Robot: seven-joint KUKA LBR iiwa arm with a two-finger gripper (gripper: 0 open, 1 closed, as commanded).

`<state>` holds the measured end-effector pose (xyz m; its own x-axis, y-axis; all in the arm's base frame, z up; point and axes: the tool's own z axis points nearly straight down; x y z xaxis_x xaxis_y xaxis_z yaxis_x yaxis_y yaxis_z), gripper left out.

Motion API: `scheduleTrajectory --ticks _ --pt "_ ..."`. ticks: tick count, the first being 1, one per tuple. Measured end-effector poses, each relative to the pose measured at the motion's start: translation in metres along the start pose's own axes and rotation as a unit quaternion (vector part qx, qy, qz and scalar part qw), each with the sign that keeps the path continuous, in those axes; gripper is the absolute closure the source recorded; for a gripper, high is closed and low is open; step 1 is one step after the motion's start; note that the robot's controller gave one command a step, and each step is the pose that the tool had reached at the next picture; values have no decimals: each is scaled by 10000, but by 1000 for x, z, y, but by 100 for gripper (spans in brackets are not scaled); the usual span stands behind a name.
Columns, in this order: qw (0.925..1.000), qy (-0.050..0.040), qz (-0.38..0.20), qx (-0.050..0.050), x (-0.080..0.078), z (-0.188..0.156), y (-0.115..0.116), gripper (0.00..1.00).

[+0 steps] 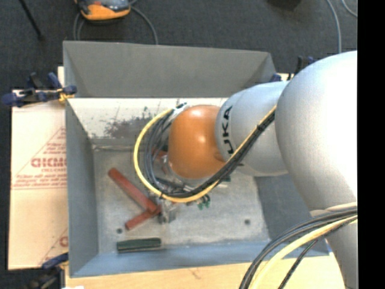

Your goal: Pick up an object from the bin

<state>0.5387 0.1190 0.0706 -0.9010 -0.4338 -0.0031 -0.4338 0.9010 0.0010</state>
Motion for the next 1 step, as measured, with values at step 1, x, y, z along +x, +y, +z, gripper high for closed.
scheduleTrajectory --ticks 1 --pt "10000 0 -1 0 0 0 0 100"
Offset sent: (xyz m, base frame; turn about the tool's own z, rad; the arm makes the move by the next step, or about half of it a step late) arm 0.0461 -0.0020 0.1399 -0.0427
